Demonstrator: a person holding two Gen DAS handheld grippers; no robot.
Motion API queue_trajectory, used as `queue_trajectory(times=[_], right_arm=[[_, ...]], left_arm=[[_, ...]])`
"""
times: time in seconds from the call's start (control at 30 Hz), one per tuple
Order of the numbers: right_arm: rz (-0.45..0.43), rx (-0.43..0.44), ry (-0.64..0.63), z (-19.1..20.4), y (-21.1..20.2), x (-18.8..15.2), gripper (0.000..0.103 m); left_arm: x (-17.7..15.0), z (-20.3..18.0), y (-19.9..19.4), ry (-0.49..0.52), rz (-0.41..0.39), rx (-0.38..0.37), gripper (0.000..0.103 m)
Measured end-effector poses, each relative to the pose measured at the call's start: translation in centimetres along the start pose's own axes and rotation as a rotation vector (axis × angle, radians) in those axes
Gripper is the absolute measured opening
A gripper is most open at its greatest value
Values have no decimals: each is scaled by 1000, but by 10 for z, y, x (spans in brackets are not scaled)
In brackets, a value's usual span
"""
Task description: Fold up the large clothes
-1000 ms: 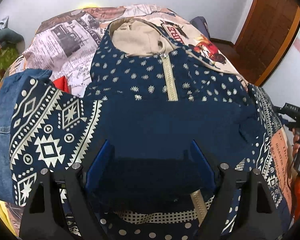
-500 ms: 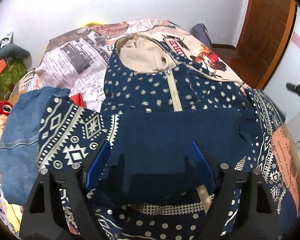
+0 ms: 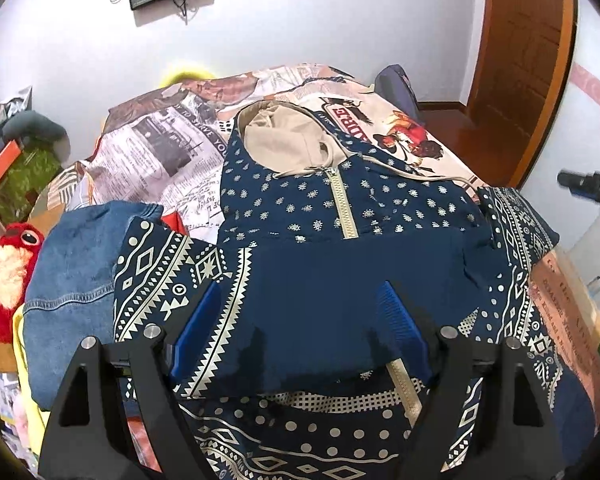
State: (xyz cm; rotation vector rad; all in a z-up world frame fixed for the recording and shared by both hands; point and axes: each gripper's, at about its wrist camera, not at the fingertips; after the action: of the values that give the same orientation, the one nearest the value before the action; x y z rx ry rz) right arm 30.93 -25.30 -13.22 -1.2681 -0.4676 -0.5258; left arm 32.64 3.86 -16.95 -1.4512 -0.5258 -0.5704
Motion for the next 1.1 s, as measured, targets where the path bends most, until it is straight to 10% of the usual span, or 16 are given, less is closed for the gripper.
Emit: queue_trajectory(times=[0.33, 0.6, 0.7, 0.83, 1.1], right_arm=[[234, -12, 265, -79, 58, -34, 57], [212, -8, 346, -87, 87, -23, 60], [186, -76, 332, -84, 91, -17, 52], [142, -211, 137, -54, 87, -8, 10], [-46, -133, -33, 4, 25, 6, 6]], left_arm=[[-7, -13, 27, -6, 63, -24, 81], [-12, -13, 40, -8, 95, -15, 81], [-13, -11, 41, -15, 97, -13, 81], [-15, -10, 41, -10, 97, -6, 81], [-19, -6, 37, 2, 90, 5, 81]])
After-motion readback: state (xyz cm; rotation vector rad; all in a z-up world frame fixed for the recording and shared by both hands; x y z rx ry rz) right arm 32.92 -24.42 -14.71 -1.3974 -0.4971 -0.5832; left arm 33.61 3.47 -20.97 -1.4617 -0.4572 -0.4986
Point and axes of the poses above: each gripper's, at about its wrist camera, not at the fingertips, and y roughly the way its jaws point, z to its left, x to its top
